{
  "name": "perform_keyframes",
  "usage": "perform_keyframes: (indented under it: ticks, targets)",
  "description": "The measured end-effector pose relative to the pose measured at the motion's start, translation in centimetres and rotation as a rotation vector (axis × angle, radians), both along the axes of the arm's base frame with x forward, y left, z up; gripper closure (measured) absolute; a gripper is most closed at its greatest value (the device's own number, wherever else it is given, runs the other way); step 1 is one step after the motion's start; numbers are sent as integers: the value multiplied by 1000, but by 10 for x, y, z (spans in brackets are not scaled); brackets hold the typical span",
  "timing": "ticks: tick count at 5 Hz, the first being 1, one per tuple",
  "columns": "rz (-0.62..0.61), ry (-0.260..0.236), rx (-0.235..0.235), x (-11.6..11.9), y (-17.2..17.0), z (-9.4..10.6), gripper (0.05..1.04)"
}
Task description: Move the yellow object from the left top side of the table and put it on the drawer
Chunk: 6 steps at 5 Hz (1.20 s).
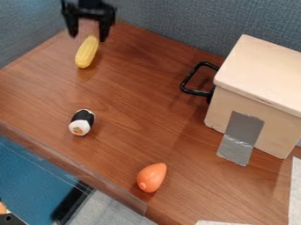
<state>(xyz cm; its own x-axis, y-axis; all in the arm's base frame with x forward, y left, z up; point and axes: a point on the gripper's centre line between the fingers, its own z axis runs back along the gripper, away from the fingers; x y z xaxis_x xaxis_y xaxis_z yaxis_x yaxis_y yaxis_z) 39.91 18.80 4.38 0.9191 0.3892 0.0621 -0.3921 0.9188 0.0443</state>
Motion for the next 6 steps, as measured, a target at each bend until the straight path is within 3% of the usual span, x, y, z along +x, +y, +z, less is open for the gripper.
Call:
perform_keyframes:
  ticks: [2,3,4,5,6]
  targets:
    - [17,97,-6,-8,14,-31,119]
    - [5,117,-25,-10,14,-39,388]
    - [-2,94,-43,-10,7,-41,457]
    - [-31,62,-73,-9,-16,-21,458]
    - [-68,-24,-75,-1,-49,29,458]
